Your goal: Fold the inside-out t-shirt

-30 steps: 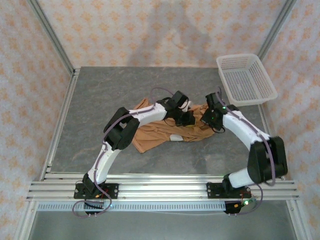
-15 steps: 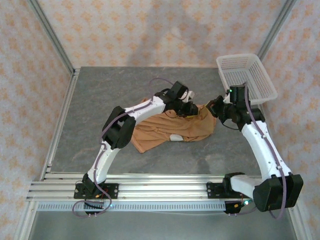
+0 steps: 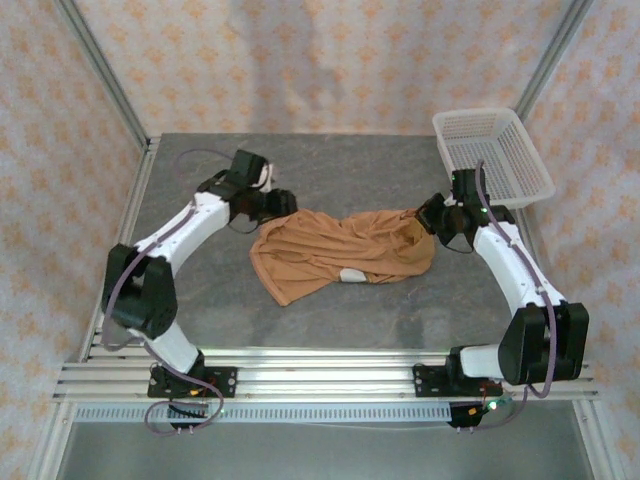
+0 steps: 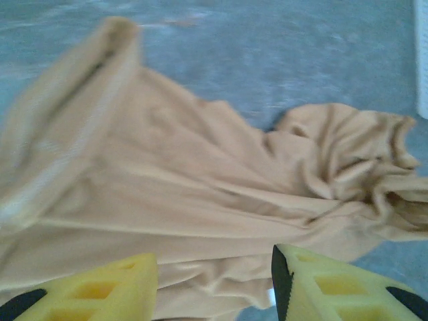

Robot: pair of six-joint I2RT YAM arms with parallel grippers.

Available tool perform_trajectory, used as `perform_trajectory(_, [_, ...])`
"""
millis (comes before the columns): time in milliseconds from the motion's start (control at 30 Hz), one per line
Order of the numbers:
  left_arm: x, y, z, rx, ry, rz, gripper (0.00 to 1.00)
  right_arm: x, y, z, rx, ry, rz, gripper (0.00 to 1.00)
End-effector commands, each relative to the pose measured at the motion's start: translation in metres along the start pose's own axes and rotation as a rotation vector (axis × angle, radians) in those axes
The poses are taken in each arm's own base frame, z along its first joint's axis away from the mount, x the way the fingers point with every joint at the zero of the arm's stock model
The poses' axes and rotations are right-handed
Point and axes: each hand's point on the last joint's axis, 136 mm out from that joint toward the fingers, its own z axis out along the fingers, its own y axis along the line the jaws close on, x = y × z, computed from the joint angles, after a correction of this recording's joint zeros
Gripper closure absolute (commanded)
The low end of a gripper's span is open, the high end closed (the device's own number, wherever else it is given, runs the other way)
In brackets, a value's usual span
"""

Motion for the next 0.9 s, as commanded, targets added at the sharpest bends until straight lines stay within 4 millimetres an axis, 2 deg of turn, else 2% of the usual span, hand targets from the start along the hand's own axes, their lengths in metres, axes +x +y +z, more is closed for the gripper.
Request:
perform_trajectory(0, [0.033, 0.043, 0.021, -0.154, 0.091, 0.021, 0.51, -0.014, 0.011, -0.009, -0.019, -0.052, -0.031, 1.00])
perform_trajectory(133, [0.038, 0.067, 0.028, -0.258, 0.111, 0.029, 0.53, -0.013, 0.012, -0.012, -0.020, -0.052, -0.042, 1.00])
perform_trajectory(233, [0.042, 0.081, 0.025, -0.332, 0.128, 0.048, 0.58, -0.014, 0.012, -0.016, -0.008, -0.059, -0.058, 1.00])
perform_trajectory(333, [0.052, 0.091, 0.020, -0.371, 0.144, 0.048, 0.59, -0.016, 0.011, -0.018, 0.005, -0.066, -0.071, 1.00])
perform_trajectory(467, [0.066, 0.097, 0.022, -0.368, 0.162, 0.023, 0.61, -0.017, 0.013, -0.014, -0.006, -0.057, -0.060, 1.00])
perform_trajectory(700, [0.075, 0.103, 0.041, -0.359, 0.190, -0.045, 0.77, -0.016, 0.014, -0.010, -0.015, -0.037, -0.046, 1.00])
perform_trajectory(800, [0.080, 0.103, 0.047, -0.348, 0.208, -0.068, 0.77, -0.016, 0.013, -0.010, -0.006, -0.037, -0.050, 1.00])
perform_trajectory(867, [0.082, 0.104, 0.045, -0.357, 0.211, -0.074, 0.73, -0.016, 0.013, -0.009, -0.002, -0.034, -0.051, 1.00])
